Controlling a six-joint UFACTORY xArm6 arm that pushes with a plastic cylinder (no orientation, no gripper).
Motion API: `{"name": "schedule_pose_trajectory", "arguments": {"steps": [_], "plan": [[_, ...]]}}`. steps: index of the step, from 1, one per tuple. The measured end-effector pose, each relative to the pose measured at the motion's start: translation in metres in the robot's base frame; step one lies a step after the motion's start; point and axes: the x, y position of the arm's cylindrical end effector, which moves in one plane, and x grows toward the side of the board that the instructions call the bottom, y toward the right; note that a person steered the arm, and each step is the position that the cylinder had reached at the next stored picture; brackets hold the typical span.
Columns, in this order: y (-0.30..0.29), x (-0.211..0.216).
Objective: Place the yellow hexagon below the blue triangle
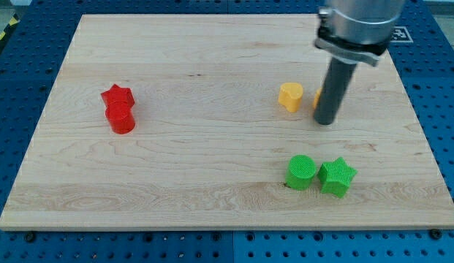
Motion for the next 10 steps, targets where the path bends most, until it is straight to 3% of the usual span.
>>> {"name": "schedule_pose_trajectory", "arguments": {"steps": [1, 4, 10], "plan": [[0.019, -0.005], [-0.018, -0.013], [-0.018, -0.106]]}}
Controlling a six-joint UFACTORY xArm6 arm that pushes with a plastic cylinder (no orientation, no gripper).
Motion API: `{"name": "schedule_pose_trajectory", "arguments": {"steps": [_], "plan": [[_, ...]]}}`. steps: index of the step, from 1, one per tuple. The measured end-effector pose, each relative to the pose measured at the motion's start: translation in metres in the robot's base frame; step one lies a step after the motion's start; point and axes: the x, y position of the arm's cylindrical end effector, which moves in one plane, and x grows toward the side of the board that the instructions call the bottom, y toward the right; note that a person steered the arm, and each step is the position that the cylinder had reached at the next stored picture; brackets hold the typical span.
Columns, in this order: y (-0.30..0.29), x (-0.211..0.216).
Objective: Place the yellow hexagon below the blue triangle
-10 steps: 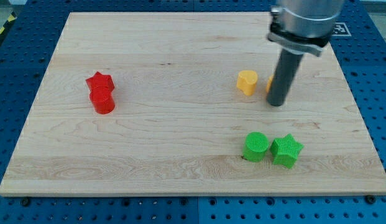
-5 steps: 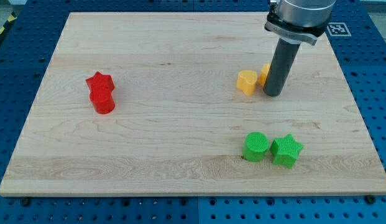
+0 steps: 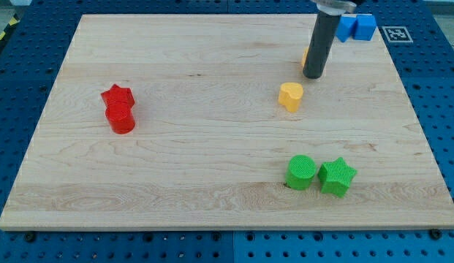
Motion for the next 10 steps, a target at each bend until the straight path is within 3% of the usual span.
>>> {"name": "schedule_pose_trajectory", "arguments": {"steps": [2, 4, 7, 8, 9, 10], "plan": [[0.000, -0.057], [-0.039, -0.060], [0.047, -0.084], [0.033, -0.084], [-0.038, -0.077], [-0.121, -0.041]]}}
